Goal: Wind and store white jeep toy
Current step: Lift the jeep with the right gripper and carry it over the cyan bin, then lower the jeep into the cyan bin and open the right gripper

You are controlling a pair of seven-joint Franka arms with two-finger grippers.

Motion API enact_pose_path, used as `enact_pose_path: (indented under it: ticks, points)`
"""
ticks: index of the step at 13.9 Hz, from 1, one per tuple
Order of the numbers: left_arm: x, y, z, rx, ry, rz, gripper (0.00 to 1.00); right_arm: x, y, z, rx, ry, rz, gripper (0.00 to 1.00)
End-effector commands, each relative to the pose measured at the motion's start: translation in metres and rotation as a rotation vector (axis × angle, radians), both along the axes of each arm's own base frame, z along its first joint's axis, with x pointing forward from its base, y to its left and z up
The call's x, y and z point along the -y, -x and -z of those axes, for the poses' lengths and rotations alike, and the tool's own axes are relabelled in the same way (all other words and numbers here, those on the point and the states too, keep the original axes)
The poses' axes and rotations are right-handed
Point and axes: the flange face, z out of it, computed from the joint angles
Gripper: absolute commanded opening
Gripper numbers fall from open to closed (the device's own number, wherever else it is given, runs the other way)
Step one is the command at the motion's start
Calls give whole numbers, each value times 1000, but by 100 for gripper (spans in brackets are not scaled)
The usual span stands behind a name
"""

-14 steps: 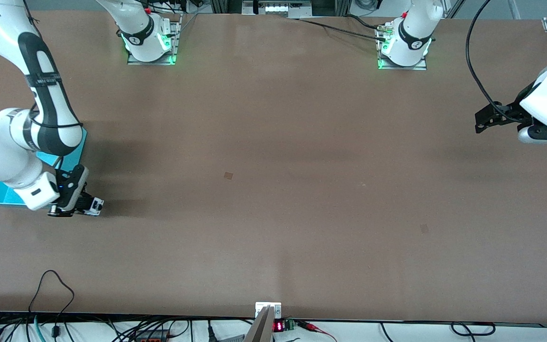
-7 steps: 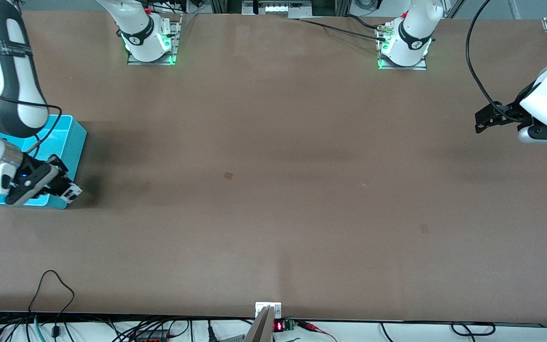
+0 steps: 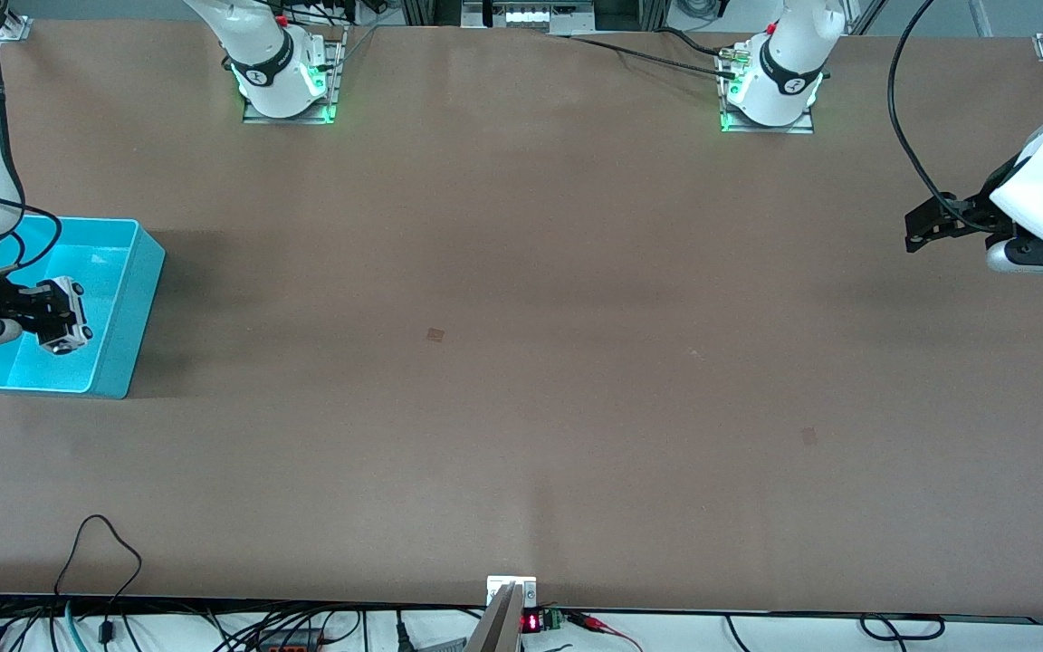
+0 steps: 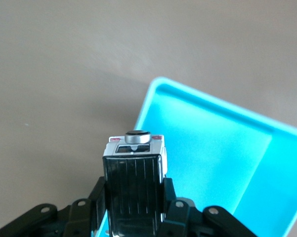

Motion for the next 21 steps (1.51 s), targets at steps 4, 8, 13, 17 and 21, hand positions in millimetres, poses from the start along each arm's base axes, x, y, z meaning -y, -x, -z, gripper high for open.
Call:
enact_pose_path:
  ticks: [4,8,13,17,21]
  points:
    - [2,5,-8,-3,-3,20,100,32,37,24,-67,42,221,0]
    - [2,5,-8,-3,-3,23,100,53,52,50,-70,55,261,0]
    - [2,5,-8,-4,-1,24,100,70,80,103,-29,71,293,0]
    - [1,5,-7,-11,-1,22,100,82,87,131,-43,75,307,0]
    - [0,5,-7,-11,-2,18,100,75,84,134,-54,71,301,36]
